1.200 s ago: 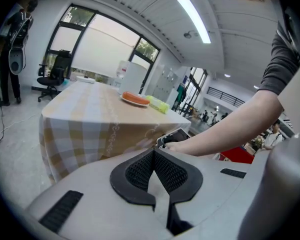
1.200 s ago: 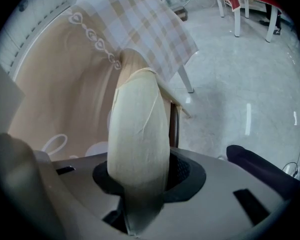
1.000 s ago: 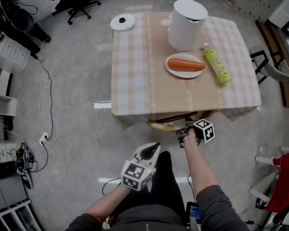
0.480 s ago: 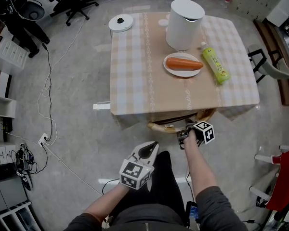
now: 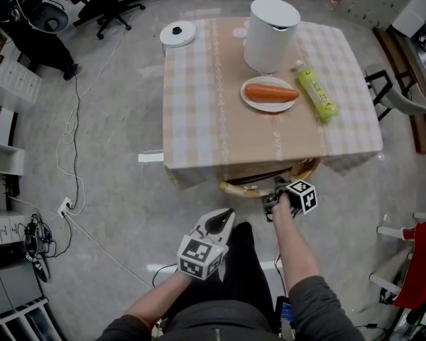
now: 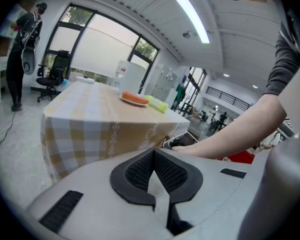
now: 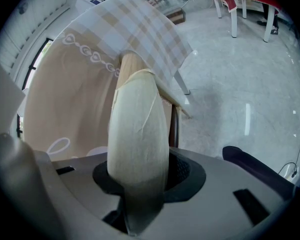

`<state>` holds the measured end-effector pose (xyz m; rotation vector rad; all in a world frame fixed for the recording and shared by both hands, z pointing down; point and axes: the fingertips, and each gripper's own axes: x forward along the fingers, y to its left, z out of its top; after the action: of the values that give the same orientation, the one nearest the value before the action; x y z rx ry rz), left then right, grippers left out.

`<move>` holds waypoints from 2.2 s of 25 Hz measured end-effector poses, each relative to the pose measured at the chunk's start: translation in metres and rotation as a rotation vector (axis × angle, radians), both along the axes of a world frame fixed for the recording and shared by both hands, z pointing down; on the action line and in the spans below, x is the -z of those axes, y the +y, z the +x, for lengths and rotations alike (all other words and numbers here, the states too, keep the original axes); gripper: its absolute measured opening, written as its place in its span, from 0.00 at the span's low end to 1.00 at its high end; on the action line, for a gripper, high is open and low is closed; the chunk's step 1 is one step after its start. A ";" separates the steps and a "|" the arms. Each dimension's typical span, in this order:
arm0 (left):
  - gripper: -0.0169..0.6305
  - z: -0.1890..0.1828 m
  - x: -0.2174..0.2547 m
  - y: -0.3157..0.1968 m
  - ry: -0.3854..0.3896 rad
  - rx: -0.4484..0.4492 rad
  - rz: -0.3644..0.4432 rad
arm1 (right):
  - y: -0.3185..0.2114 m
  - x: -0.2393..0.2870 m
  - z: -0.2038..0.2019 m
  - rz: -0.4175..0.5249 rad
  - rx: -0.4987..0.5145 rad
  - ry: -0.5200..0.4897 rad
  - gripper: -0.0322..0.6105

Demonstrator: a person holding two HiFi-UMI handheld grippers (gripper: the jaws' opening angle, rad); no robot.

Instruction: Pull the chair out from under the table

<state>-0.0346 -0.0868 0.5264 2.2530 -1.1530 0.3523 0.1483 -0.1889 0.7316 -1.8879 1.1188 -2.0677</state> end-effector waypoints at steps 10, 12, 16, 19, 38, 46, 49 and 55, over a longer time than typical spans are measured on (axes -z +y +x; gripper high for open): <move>0.04 -0.002 0.000 0.001 -0.008 0.005 0.003 | 0.009 0.000 0.007 -0.006 -0.009 0.001 0.27; 0.04 -0.001 0.001 0.001 -0.010 0.004 0.001 | 0.012 0.000 0.009 -0.005 -0.010 0.003 0.27; 0.04 0.001 0.001 0.001 -0.015 -0.005 0.001 | 0.018 0.000 0.011 -0.007 -0.012 0.002 0.27; 0.04 0.004 0.002 0.000 -0.014 -0.012 0.004 | 0.023 -0.001 0.014 -0.007 -0.014 0.001 0.27; 0.04 0.012 0.000 0.012 -0.013 -0.053 -0.001 | 0.046 -0.002 0.028 -0.010 -0.031 0.007 0.27; 0.04 0.014 0.000 0.019 -0.017 -0.074 -0.003 | 0.058 -0.002 0.035 -0.013 -0.040 0.013 0.27; 0.04 0.016 -0.001 0.022 -0.016 -0.082 -0.006 | 0.062 -0.002 0.038 -0.017 -0.042 0.016 0.27; 0.04 0.021 -0.003 0.026 -0.016 -0.101 -0.008 | 0.072 -0.003 0.048 -0.018 -0.043 0.019 0.27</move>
<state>-0.0138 -0.0606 0.5294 2.3103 -1.0460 0.4151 0.1965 -0.1168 0.7346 -1.9265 1.0579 -2.0485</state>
